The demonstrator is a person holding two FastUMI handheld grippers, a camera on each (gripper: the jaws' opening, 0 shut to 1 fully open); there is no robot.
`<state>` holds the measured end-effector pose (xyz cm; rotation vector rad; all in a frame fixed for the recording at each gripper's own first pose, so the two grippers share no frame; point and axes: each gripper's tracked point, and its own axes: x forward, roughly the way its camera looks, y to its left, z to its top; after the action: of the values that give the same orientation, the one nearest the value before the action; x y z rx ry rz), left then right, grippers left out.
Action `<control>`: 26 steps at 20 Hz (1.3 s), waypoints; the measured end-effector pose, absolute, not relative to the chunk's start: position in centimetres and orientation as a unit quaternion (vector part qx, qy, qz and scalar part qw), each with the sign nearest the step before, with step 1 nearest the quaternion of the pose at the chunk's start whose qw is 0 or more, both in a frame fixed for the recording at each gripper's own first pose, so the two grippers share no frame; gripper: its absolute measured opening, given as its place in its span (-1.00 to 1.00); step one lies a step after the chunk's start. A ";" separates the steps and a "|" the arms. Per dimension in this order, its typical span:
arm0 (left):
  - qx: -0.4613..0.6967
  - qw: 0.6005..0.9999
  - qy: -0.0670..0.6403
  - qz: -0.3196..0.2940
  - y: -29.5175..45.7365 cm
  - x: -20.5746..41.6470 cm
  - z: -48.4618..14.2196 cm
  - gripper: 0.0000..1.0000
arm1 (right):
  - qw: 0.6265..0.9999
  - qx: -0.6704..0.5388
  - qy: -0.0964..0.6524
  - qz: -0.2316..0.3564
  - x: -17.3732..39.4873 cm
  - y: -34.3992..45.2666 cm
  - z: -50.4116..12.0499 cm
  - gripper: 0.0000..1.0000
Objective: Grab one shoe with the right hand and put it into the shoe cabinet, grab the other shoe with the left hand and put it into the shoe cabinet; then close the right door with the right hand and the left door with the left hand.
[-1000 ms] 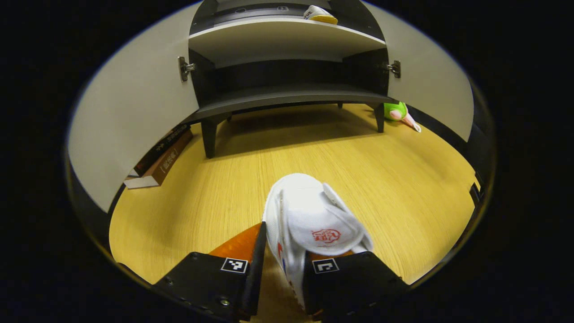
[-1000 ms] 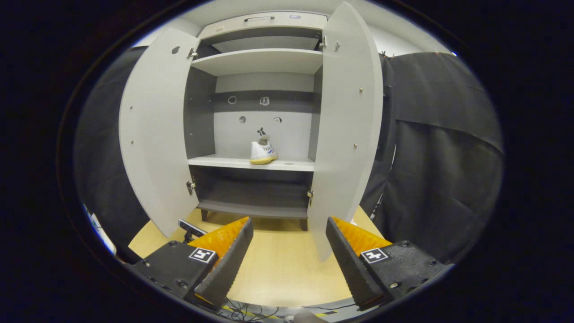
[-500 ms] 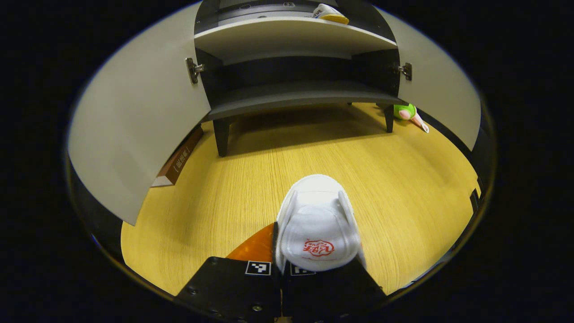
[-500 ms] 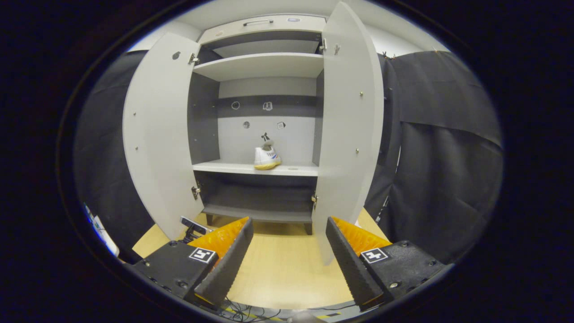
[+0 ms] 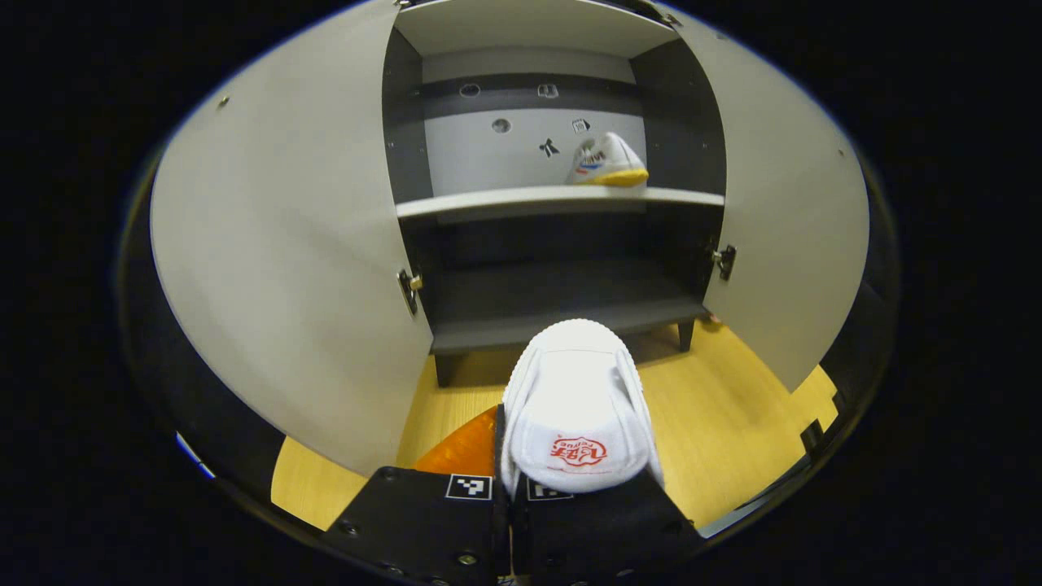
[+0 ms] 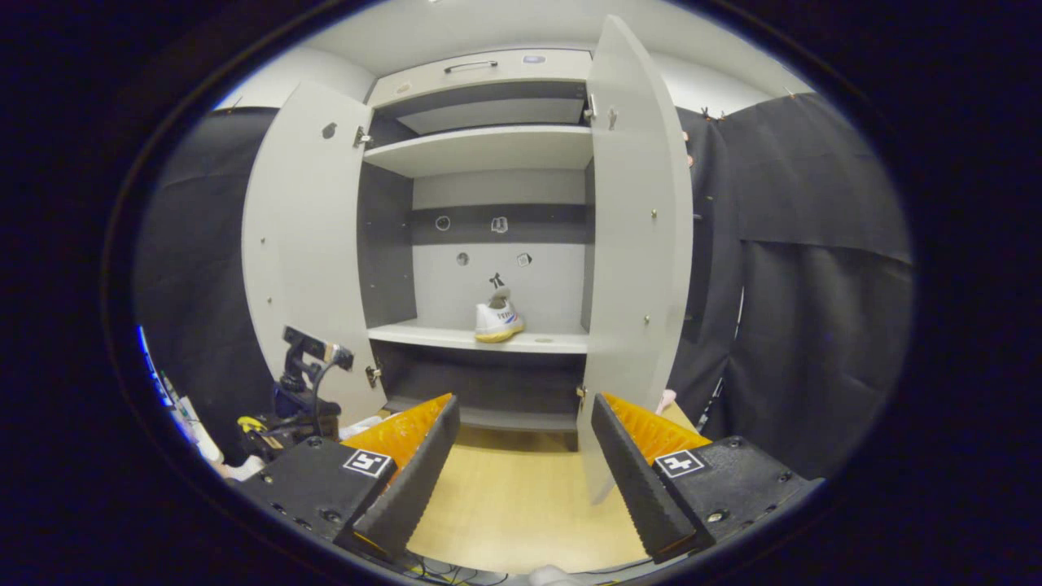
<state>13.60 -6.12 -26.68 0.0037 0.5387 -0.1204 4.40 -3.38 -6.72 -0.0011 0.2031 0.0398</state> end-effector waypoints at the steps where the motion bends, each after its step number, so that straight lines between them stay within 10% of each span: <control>1: 0.000 0.965 0.255 -0.055 -5.9 14.5 -25.0 -0.75 | 0.995 -0.002 0.095 0.024 4.4 -3.4 -6.3 1.00; 14: -0.008 0.991 0.133 -0.005 -6.4 30.0 -10.0 -0.77 | 0.994 -0.018 0.072 0.082 5.5 -2.7 -5.1 1.00; 26: 0.007 0.976 0.216 0.031 -7.6 44.5 -16.8 -0.77 | 0.990 -0.045 0.103 0.083 6.4 -4.2 -6.9 1.00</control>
<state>44.52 -7.57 -16.76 0.0143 0.4364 0.0621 6.36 -4.19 -6.90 -0.0907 0.2068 0.1673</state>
